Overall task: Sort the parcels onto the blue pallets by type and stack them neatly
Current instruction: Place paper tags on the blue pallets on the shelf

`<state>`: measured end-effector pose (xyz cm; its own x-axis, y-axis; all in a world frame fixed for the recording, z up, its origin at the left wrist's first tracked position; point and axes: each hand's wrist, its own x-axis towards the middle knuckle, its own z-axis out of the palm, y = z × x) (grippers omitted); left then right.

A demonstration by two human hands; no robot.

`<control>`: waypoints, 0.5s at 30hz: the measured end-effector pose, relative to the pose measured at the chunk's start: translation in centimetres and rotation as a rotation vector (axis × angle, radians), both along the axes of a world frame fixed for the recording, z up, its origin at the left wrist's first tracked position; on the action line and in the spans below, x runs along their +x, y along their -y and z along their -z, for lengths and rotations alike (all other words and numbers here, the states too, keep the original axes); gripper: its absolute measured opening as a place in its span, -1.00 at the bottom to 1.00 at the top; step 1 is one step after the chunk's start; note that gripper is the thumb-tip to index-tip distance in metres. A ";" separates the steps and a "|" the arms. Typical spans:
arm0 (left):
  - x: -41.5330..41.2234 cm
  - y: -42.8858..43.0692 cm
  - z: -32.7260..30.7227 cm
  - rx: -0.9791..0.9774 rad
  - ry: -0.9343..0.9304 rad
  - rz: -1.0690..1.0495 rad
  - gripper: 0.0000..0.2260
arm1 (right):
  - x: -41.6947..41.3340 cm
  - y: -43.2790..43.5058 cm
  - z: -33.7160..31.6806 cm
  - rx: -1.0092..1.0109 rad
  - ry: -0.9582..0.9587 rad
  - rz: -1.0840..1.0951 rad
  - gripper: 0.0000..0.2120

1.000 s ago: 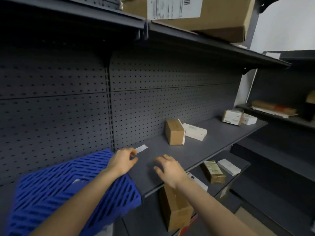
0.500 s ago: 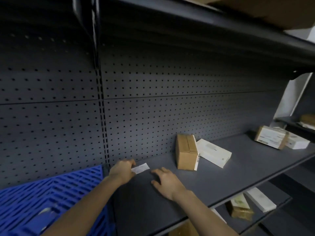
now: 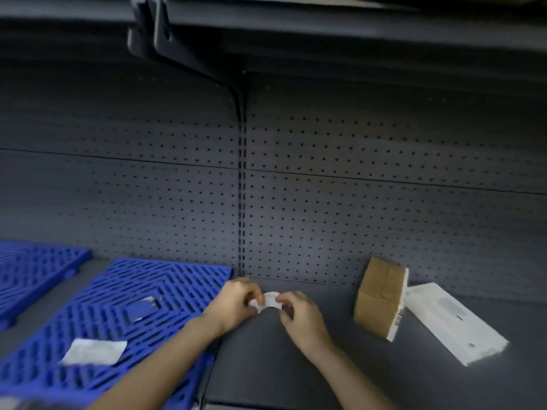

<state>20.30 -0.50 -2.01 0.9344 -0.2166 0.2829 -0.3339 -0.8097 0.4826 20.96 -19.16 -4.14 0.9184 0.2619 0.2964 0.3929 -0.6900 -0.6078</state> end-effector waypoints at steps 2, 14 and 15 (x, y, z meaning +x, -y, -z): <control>-2.5 -1.4 -0.8 -0.077 0.015 -0.095 -0.82 | -0.4 -1.8 -0.2 0.105 0.016 -0.044 -0.79; -20.1 -17.4 -4.2 -0.209 0.258 -0.737 -0.81 | -10.3 -21.1 -3.7 0.450 0.010 -0.415 -0.87; -21.7 -19.0 -4.4 -0.227 0.271 -0.773 -0.78 | -11.5 -23.1 -4.0 0.451 0.004 -0.446 -0.86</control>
